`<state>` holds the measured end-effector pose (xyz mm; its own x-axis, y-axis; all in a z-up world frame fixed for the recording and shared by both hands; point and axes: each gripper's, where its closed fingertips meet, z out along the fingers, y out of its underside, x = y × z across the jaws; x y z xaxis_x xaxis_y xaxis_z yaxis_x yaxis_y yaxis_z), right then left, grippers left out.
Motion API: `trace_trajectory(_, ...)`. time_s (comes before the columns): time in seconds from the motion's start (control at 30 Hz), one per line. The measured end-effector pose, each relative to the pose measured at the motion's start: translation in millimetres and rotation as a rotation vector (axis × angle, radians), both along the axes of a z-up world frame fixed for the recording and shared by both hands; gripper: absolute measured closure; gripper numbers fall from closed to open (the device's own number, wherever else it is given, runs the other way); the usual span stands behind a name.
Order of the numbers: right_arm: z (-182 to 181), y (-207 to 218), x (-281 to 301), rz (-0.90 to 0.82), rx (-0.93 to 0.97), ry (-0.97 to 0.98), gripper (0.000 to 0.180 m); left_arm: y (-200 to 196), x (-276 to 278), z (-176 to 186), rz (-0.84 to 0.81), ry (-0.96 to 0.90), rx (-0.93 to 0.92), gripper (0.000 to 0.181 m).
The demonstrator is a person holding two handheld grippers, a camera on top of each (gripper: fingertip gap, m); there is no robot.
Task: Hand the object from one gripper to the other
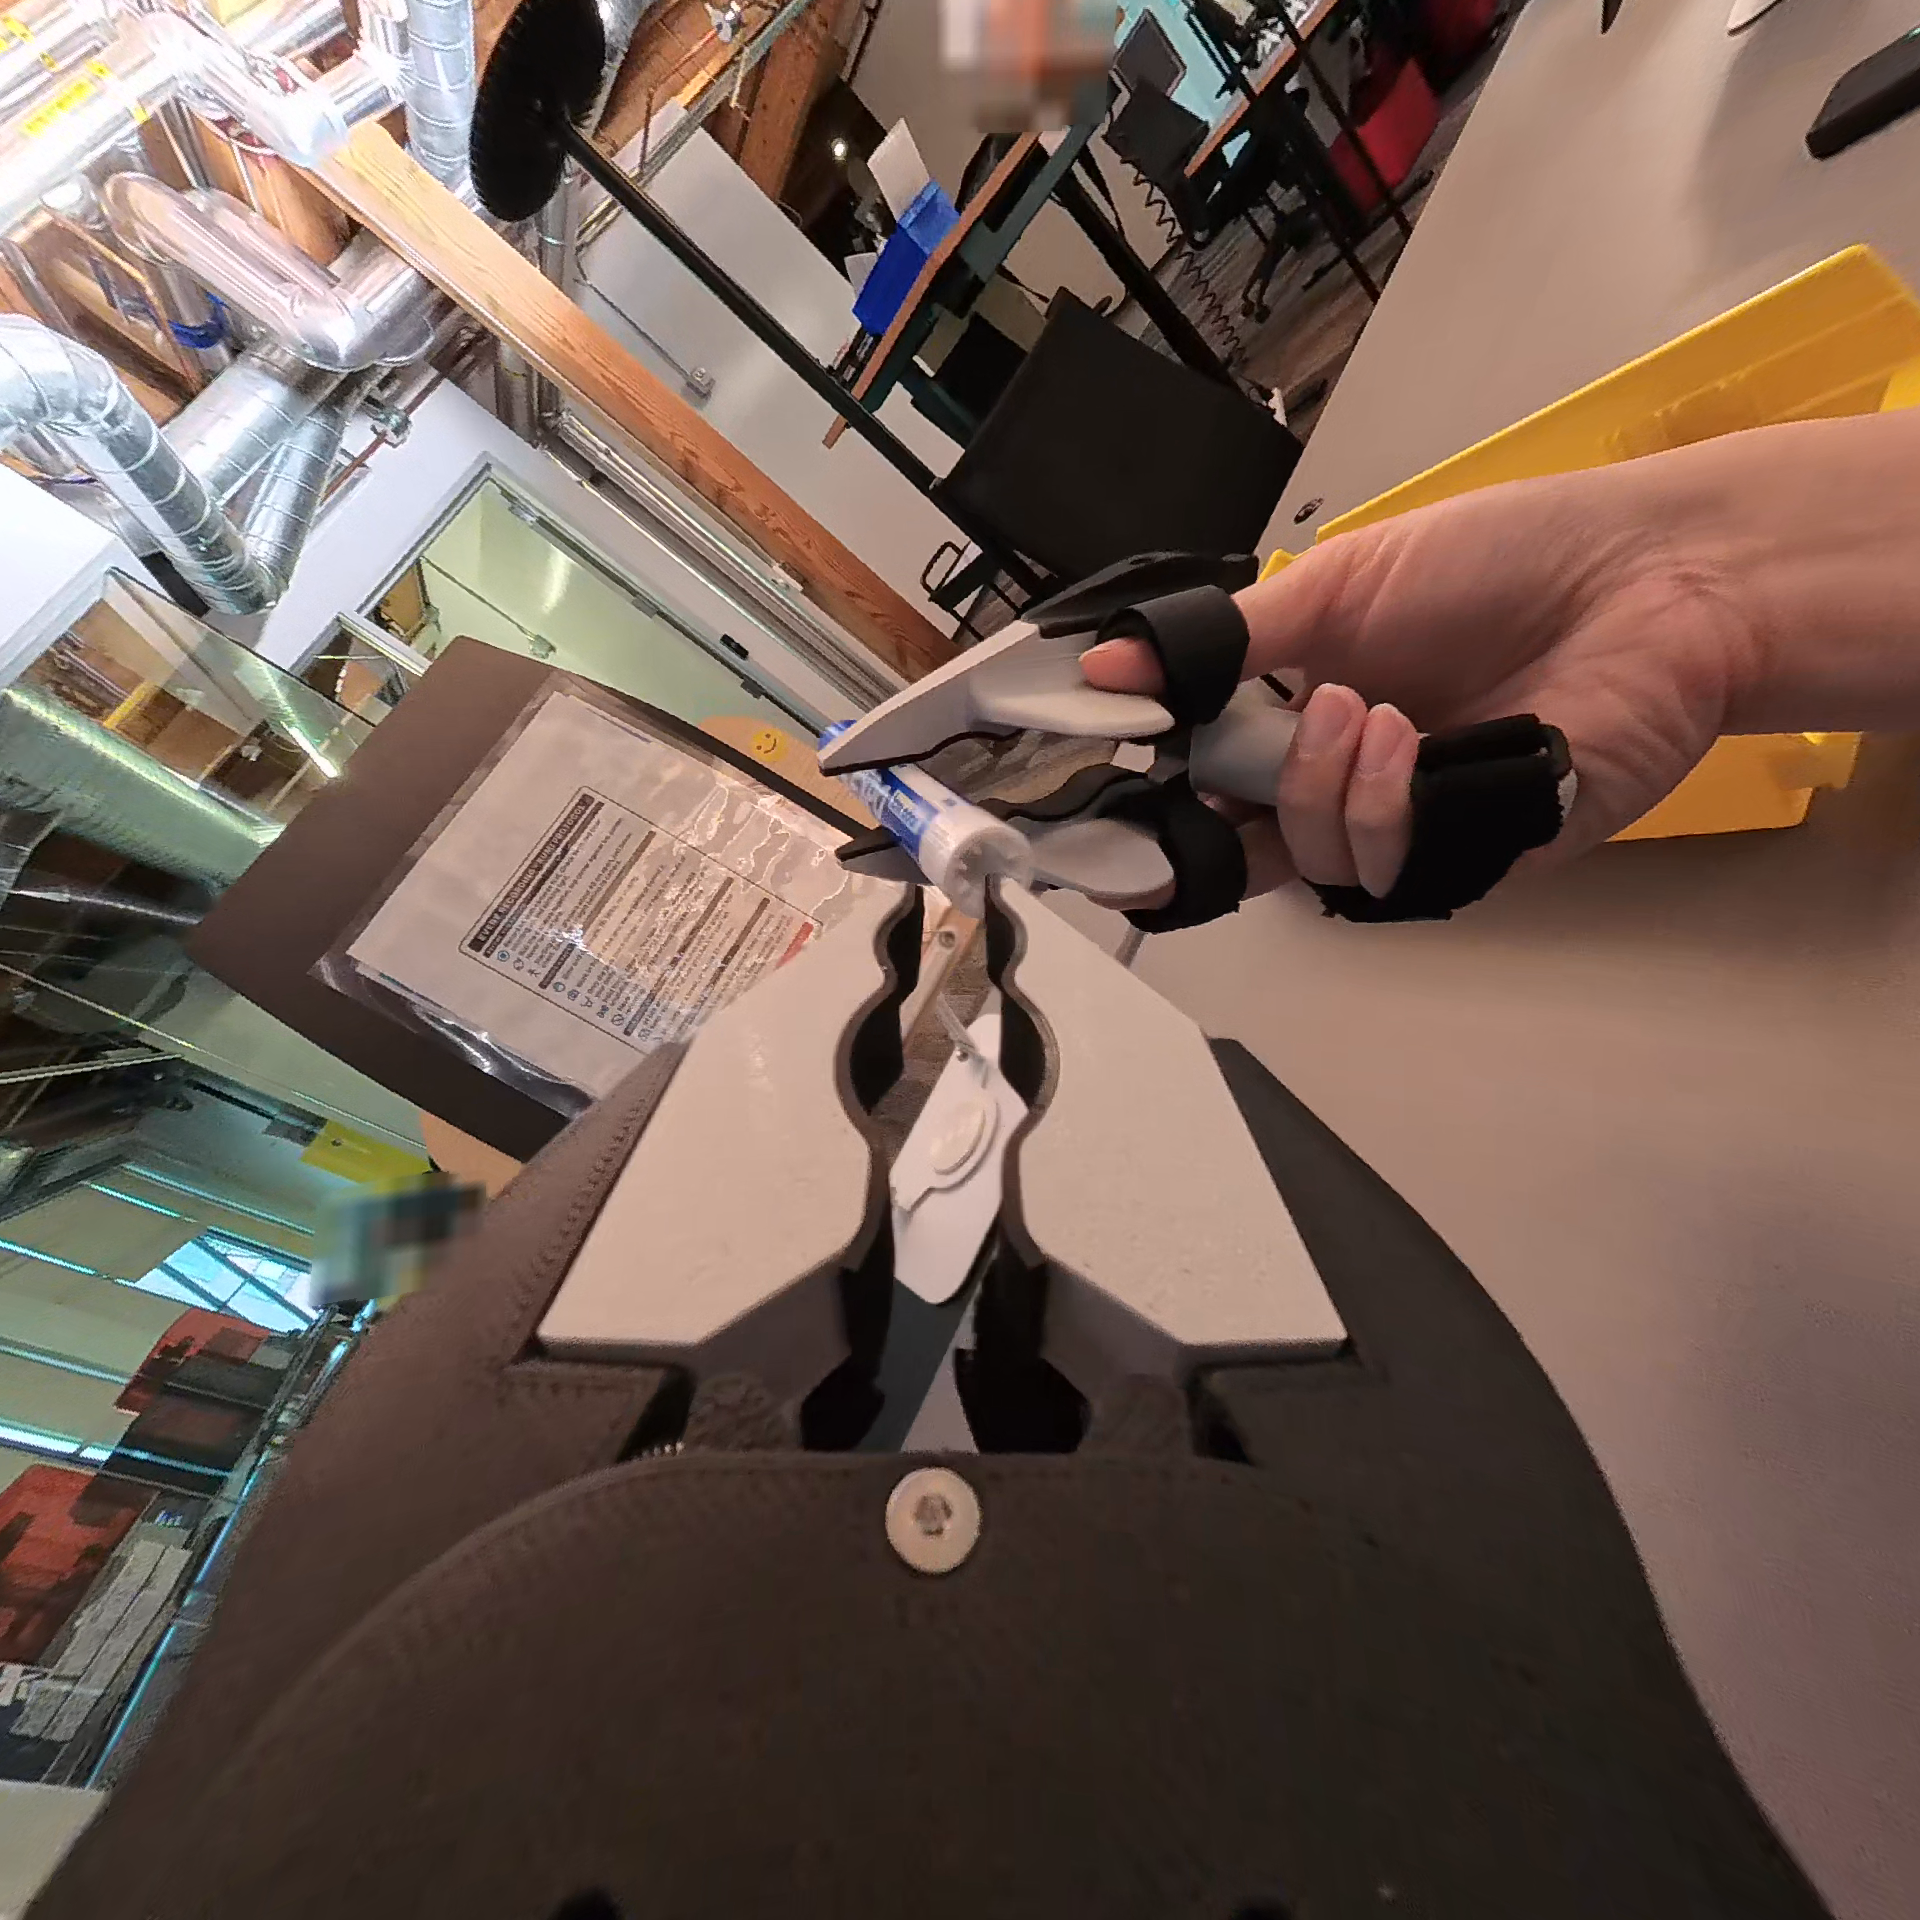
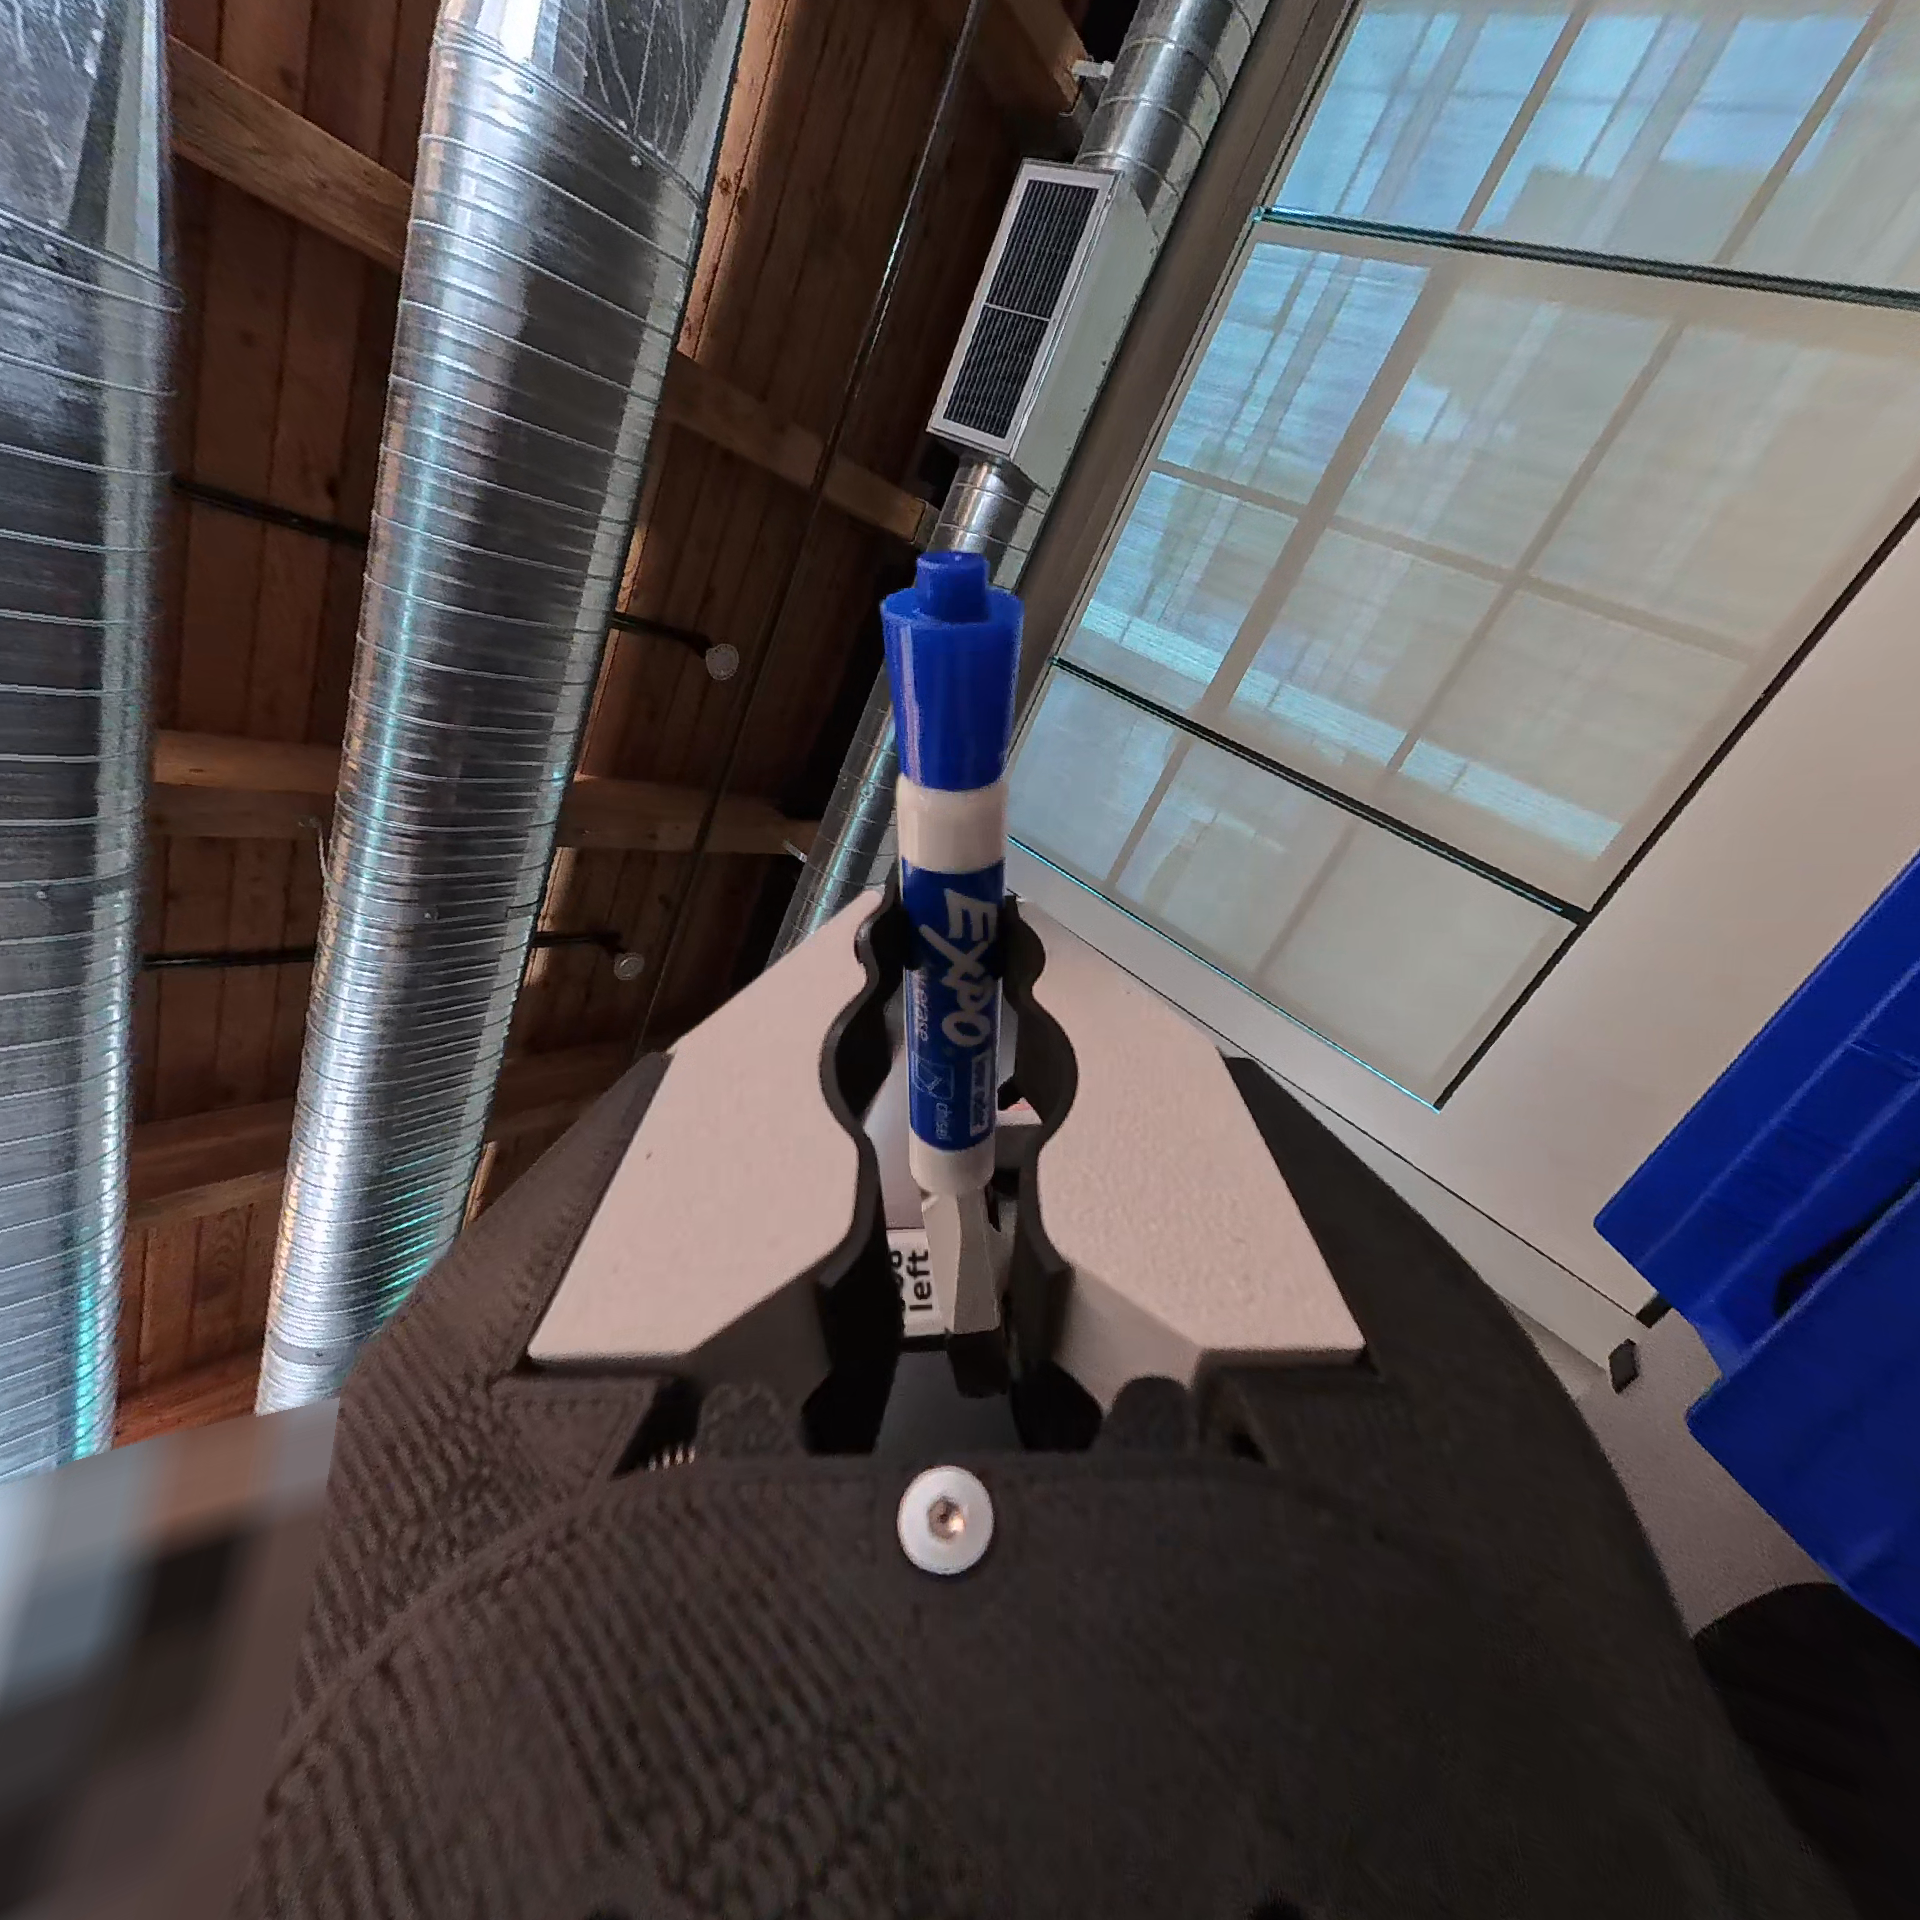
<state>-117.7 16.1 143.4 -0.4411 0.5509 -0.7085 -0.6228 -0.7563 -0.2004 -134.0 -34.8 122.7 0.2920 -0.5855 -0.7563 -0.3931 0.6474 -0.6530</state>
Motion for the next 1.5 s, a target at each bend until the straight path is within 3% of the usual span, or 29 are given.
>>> trace_trajectory(0.83,23.8,-14.5,6.9,-0.112,0.176,0.033,0.163,-10.1,-3.7,17.2,-0.077,-0.116,-0.072,0.163)
trace_trajectory(0.9,24.4,-14.0,9.9,-0.104,0.168,0.053,0.163,-23.0,-3.9,21.3,-0.133,-0.117,0.026,0.159)
trace_trajectory(1.07,24.8,-10.5,21.0,-0.088,0.139,0.094,0.163,-61.6,-10.1,25.6,-0.16,-0.091,0.573,0.162)
trace_trajectory(1.2,28.1,-13.4,22.4,-0.071,0.147,0.096,0.163,-97.1,-17.4,31.3,-0.209,-0.17,0.837,0.166)
trace_trajectory(1.33,31.8,-18.3,21.5,-0.051,0.159,0.092,0.163,-106.3,-21.0,36.5,-0.235,-0.209,0.824,0.164)
trace_trajectory(1.5,32.1,-22.9,11.9,-0.013,0.15,0.098,0.163,-75.4,-20.7,39.2,-0.153,-0.18,0.702,0.163)
